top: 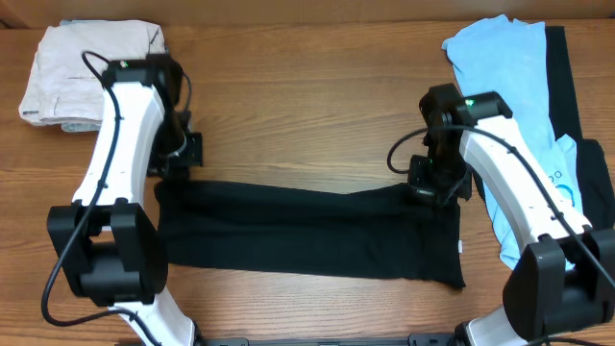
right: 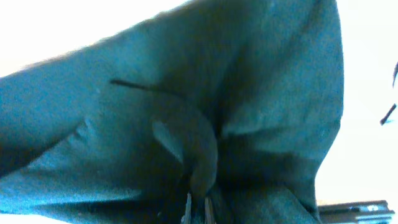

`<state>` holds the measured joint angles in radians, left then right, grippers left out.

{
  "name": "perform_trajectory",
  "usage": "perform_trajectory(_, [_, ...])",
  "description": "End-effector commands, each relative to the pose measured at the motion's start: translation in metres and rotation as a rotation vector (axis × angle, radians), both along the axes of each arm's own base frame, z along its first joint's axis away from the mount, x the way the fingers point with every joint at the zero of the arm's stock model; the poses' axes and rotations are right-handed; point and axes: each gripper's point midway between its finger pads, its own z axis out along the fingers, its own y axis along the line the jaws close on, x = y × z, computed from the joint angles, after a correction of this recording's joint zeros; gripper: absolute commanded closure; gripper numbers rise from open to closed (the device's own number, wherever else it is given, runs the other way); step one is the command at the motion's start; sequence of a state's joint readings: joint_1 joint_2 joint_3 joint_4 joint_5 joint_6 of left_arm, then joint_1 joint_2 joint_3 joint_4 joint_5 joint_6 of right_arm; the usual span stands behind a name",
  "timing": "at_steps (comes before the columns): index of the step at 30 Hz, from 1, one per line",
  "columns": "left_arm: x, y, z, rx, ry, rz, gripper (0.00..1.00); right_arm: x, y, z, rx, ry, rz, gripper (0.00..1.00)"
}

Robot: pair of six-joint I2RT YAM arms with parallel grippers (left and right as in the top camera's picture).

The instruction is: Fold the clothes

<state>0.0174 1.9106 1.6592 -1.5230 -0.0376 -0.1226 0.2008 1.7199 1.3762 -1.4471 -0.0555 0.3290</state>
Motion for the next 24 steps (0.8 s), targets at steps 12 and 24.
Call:
perform_trajectory(12, [-0.047,0.023,-0.089,0.167,0.074,0.137,0.07,-0.062,-0.005,-0.039,0.010,0.176,-0.040,0.63])
perform_trajectory(24, [-0.006,0.029,-0.046,0.153,-0.114,0.176,0.00,-0.024,0.013,-0.005,0.127,-0.015,0.049,0.39])
